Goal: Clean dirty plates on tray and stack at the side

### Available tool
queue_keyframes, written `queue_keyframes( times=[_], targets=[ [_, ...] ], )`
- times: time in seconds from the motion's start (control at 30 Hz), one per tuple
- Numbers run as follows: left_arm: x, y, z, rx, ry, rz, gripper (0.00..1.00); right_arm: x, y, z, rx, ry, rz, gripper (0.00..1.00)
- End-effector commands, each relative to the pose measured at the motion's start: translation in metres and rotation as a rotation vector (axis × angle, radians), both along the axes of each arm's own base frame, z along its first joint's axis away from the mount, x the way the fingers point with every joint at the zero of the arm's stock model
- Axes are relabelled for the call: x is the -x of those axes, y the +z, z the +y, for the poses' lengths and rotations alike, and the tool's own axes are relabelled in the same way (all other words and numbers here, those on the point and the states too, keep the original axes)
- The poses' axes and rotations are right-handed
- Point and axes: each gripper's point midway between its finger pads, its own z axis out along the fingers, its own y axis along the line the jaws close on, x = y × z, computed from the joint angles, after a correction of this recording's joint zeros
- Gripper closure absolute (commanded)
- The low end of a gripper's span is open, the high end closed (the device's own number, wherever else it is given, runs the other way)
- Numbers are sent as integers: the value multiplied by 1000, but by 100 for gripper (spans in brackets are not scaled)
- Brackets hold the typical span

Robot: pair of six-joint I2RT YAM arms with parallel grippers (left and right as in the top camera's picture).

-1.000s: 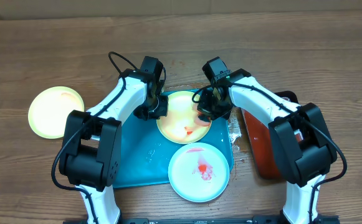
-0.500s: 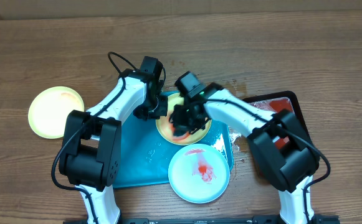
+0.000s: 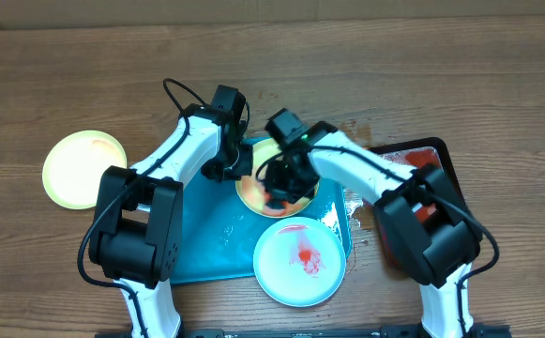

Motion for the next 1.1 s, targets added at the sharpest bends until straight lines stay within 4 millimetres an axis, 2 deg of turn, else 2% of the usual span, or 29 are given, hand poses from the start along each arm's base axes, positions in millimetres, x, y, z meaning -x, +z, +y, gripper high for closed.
queue_keyframes(
  times=[0.0,0.17,0.37,0.53,0.63,0.73,0.93,1.07],
  targets=[
    [8,-14,12,-62,12,30,96,-17,-42,-81,293,-128,-7,96],
    [8,-14,12,-62,11,31,96,-30,-43,-102,315,-183,-13,96],
    [8,-14,12,-65,8,30,95,-46,-39,-114,372,-227,-74,96],
    [8,-14,12,-65,8,30,96,-77,-25,-128,467,-247,-211,96],
    [8,-14,12,-65,8,30,96,-95,-19,-127,467,-203,-292,96],
    [8,-14,12,-65,8,30,95,-102,-19,-107,381,-120,-322,96],
    [8,-14,12,-65,8,30,96,-95,-6,-24,-41,122,-324,96],
    [8,-14,12,-65,8,30,96,-84,3,7,-162,170,-316,96]
  ],
)
